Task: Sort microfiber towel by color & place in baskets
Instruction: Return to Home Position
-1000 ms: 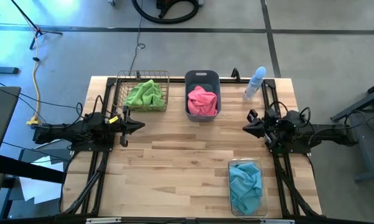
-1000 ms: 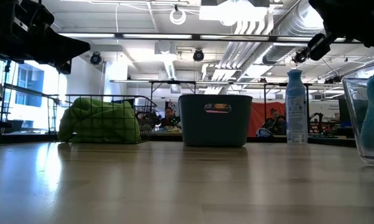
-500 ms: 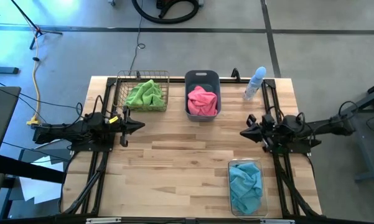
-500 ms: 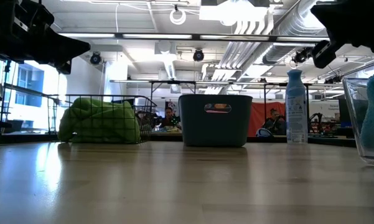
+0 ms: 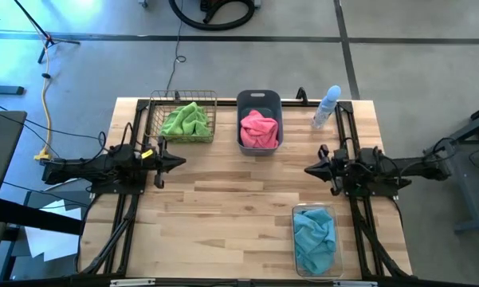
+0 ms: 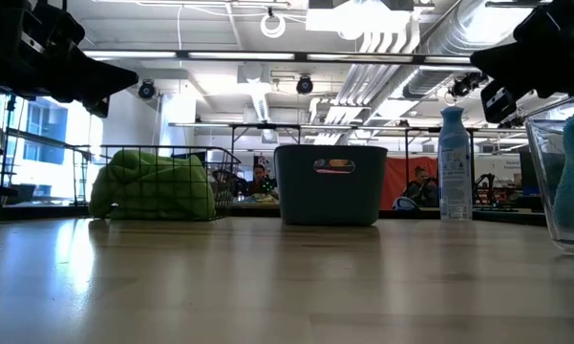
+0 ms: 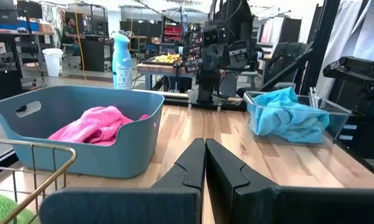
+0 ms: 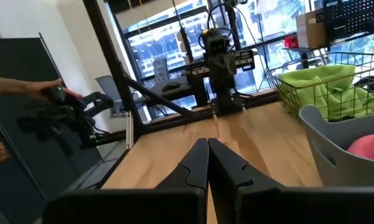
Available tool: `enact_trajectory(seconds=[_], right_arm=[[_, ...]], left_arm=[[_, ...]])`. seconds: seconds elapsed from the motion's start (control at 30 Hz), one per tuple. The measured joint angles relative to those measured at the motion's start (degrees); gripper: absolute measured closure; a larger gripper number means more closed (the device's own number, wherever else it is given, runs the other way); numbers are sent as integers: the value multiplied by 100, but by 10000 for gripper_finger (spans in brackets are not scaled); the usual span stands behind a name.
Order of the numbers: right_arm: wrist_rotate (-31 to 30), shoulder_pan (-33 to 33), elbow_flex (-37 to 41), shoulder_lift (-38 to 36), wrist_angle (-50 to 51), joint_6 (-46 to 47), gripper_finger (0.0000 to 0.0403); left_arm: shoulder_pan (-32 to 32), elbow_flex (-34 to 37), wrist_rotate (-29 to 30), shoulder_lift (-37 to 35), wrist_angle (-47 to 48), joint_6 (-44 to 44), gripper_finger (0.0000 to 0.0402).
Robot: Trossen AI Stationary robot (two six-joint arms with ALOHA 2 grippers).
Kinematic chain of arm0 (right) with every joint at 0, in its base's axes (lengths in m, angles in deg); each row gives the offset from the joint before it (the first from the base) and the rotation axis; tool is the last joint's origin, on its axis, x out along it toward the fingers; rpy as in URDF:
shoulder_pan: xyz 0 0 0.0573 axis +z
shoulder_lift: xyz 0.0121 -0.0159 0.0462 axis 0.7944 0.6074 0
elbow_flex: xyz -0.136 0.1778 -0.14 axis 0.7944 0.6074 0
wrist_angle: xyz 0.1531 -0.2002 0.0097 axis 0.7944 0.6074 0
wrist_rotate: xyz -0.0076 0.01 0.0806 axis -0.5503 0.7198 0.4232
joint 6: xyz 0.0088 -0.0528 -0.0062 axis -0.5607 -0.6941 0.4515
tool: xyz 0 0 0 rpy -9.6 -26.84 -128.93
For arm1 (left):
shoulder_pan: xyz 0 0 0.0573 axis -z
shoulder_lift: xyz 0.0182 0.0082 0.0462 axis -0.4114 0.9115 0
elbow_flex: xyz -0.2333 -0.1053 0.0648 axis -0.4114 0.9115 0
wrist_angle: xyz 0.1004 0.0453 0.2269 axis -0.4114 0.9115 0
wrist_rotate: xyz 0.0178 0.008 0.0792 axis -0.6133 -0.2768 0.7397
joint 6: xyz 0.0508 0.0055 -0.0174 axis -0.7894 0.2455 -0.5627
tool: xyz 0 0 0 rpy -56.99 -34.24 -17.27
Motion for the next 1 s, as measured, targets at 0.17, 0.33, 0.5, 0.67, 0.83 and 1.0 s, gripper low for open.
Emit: enact_trajectory(seconds=[0.17,0.33,0.5,0.67,0.83,1.0], right_arm=[[3,-29,0,-408,487,-83,403],[6,-28,-4,-301,803,-125,403],[-57,-26,-4,-143,815,186,403],[-60,-26,-4,-107,818,20,403],[-68,-28,-4,-107,818,17,403],[-138,43,-4,-342,834,15,403]], left_arm=[[0,0,1,0,38,0,401],[2,0,-2,0,34,0,401],[2,0,-4,0,34,0,402],[2,0,-1,0,32,0,401],[24,0,-1,-2,32,0,401],[120,0,-1,-2,32,0,402]])
